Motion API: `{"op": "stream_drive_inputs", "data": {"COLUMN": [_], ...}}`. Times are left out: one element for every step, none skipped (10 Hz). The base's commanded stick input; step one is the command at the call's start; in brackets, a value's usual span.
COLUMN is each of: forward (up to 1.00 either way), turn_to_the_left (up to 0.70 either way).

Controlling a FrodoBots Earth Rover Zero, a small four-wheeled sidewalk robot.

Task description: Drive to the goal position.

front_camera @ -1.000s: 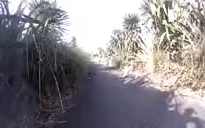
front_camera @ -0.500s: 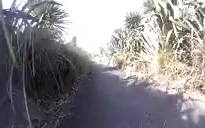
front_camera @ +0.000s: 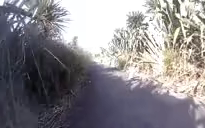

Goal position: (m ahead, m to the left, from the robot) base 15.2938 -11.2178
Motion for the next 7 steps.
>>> {"op": "stream_drive_inputs", "data": {"forward": [0.45,0.45,0.45,0.45,0.45,0.45,0.45], "turn_to_the_left": [0.0,0.0,0.0,0.0,-0.01,-0.06,-0.11]}}
